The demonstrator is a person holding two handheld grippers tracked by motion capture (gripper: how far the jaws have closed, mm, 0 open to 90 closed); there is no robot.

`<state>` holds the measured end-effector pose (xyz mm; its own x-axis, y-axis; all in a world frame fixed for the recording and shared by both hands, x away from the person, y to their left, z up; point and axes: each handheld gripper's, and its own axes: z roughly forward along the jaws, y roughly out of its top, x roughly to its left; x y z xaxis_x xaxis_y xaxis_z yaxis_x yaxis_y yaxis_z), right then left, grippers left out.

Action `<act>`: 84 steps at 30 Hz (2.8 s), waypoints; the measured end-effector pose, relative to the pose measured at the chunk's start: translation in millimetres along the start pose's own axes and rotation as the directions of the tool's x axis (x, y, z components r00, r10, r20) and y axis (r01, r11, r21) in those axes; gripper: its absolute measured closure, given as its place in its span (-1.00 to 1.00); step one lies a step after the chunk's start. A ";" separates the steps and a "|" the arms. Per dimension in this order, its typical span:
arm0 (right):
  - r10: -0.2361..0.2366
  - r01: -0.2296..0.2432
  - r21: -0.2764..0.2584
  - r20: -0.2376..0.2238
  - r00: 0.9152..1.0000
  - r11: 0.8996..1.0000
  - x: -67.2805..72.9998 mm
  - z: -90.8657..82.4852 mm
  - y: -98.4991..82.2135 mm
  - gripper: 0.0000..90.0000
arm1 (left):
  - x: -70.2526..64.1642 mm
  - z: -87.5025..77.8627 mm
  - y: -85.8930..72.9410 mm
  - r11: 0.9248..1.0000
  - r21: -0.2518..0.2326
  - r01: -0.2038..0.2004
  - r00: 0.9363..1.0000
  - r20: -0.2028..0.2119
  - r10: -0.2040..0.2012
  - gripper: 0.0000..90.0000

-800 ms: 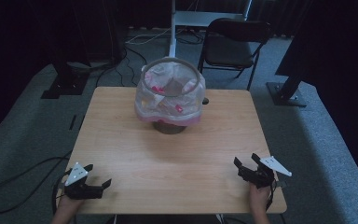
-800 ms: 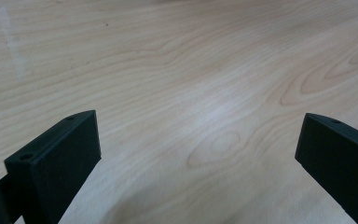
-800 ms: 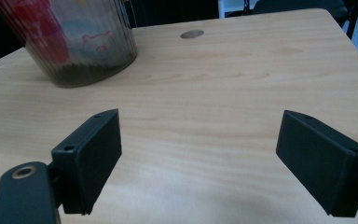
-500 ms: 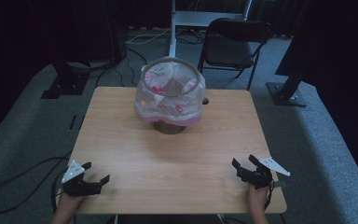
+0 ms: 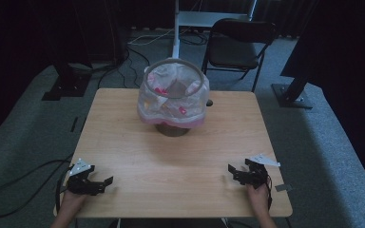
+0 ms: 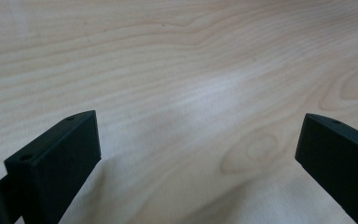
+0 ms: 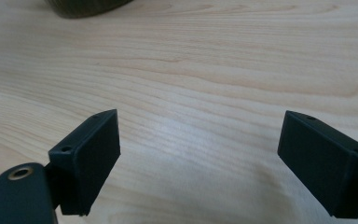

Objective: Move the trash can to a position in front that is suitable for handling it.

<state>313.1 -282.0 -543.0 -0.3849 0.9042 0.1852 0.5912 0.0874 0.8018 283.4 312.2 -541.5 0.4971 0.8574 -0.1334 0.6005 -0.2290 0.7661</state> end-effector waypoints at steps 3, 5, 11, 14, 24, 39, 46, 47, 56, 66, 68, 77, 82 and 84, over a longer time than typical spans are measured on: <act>-0.015 0.015 0.003 -0.008 1.000 1.000 2.4 6.4 4.4 -0.73 | 0.1 9.5 7.1 1.000 0.010 -0.017 1.000 -0.006 0.017 -1.00; -0.026 0.026 -0.004 -0.009 1.000 1.000 3.1 10.2 7.3 -0.73 | 0.1 15.8 12.7 1.000 0.007 -0.022 1.000 -0.011 0.022 -1.00; -0.023 0.023 -0.013 -0.009 1.000 1.000 -1.7 22.0 17.4 -0.73 | 2.2 35.9 30.6 0.999 0.001 -0.033 0.999 -0.016 0.033 -1.00; -0.008 0.007 -0.038 -0.013 1.000 0.999 -4.1 26.6 22.0 -0.74 | 2.6 44.6 39.0 0.999 -0.005 -0.043 0.999 -0.021 0.043 -1.00; 0.024 -0.024 -0.082 0.002 1.000 0.996 -4.9 41.0 42.2 -0.74 | 9.9 69.7 61.1 1.000 -0.016 -0.019 1.000 -0.021 0.019 -1.00; 0.028 -0.027 -0.108 0.015 0.999 0.994 0.4 88.4 100.4 -0.72 | 19.5 102.7 122.9 0.997 -0.076 -0.017 0.996 -0.083 0.011 -1.00; 0.036 -0.031 -0.114 0.046 0.998 0.993 -1.4 105.0 127.5 -0.72 | 19.7 117.5 151.3 0.994 -0.105 -0.030 0.994 -0.106 0.019 -1.00; 0.039 -0.034 -0.117 0.042 0.998 0.993 -1.6 107.1 131.6 -0.72 | 19.6 119.5 155.8 0.994 -0.106 -0.035 0.993 -0.114 0.023 -1.00; 0.018 -0.008 -0.097 0.098 0.995 0.995 -3.0 125.4 168.9 -0.72 | 21.2 135.9 189.7 0.989 -0.146 -0.001 0.993 -0.119 -0.017 -1.00; 0.040 -0.026 -0.104 0.127 0.991 0.994 -7.8 133.0 203.1 -0.72 | 27.5 150.7 209.1 0.995 -0.104 0.005 0.986 -0.166 -0.022 -1.00; 0.046 -0.032 -0.108 0.134 0.990 0.994 -8.2 133.7 209.8 -0.72 | 29.4 151.0 215.0 0.994 -0.109 0.014 0.985 -0.168 -0.032 -1.00; 0.094 -0.077 -0.136 0.121 0.988 0.988 -7.4 138.5 238.0 -0.72 | 29.7 148.8 245.0 0.994 -0.106 -0.006 0.981 -0.195 -0.015 -1.00; 0.064 -0.049 -0.120 0.128 0.990 0.992 3.9 147.6 251.1 -0.72 | 27.5 149.9 258.2 0.994 -0.113 0.004 0.980 -0.198 -0.027 -1.00; 0.066 -0.050 -0.123 0.122 0.990 0.991 5.8 149.1 252.6 -0.72 | 24.7 150.7 262.2 0.993 -0.117 -0.001 0.981 -0.194 -0.021 -1.00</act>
<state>565.9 -192.3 -424.1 -0.2561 0.9522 0.1667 0.5181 -0.0104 0.8552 547.6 203.8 -438.7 0.3532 0.9352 -0.0252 0.5227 -0.1749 0.8343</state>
